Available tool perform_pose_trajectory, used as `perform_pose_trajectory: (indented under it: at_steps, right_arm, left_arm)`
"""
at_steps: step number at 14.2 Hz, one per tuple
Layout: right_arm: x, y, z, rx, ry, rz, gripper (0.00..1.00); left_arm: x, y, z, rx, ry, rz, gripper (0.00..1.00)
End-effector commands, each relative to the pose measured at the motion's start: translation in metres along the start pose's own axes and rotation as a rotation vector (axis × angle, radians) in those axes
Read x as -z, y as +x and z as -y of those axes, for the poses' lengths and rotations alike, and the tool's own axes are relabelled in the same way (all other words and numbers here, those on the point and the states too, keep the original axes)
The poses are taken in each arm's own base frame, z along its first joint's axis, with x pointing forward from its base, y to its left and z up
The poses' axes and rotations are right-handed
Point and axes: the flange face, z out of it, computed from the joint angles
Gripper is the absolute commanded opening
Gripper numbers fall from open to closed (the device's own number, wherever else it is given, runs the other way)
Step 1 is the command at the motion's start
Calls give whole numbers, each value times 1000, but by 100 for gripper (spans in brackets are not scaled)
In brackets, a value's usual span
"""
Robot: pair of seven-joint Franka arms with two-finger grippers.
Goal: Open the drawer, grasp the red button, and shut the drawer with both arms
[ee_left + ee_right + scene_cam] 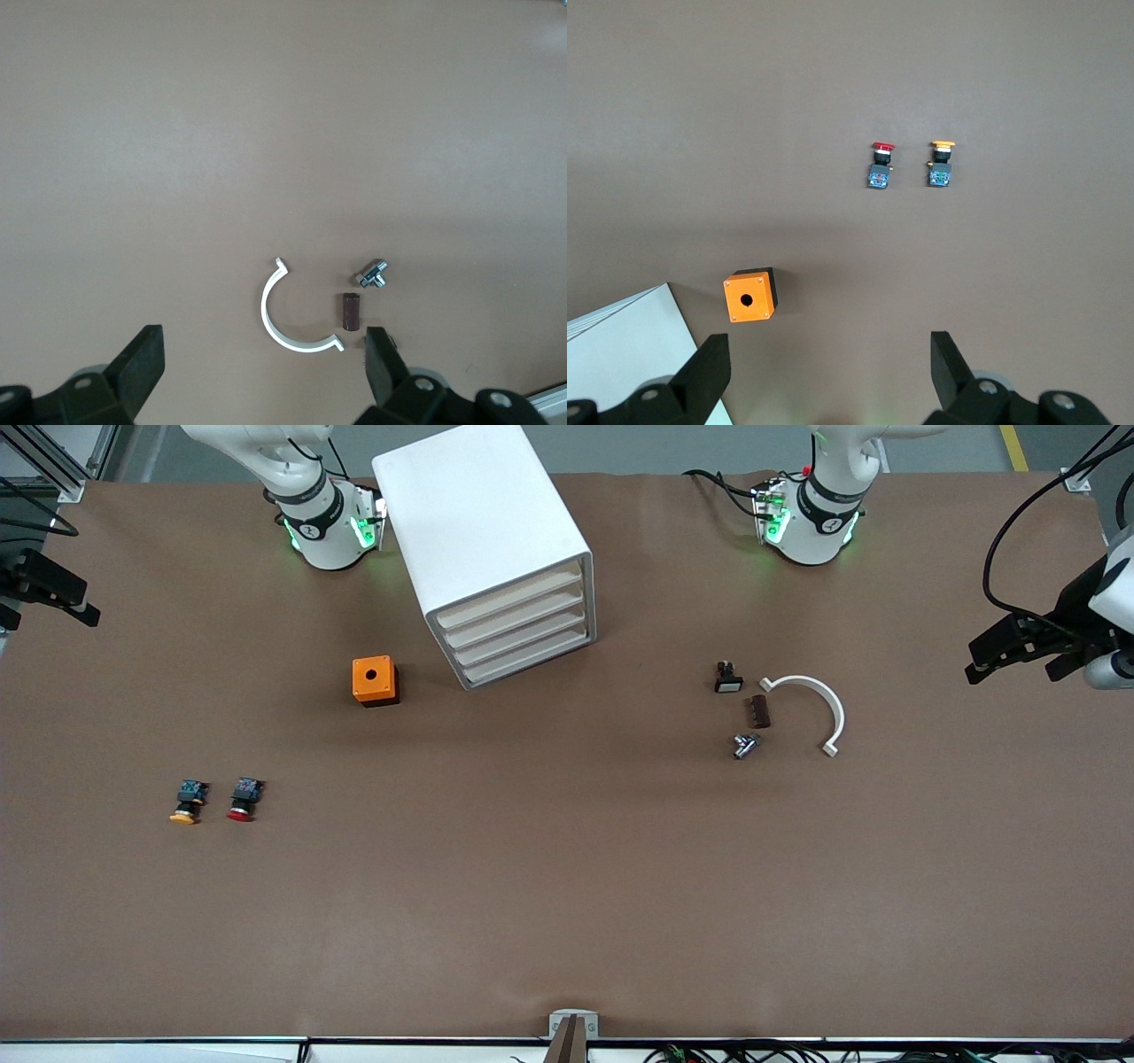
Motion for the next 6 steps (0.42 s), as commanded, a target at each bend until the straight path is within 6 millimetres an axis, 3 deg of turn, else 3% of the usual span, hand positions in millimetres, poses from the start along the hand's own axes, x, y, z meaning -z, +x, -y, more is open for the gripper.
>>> perform_pose_trajectory:
  at_steps: [1,6]
  right_arm:
    - [6,-11,5,7,13,-12,100]
    - [8,-9,10,-1,12,-25,100]
  left_arm:
    - [4,-1,0,0,17,9,100]
    - [13,0,-4,-7,9,-7,100]
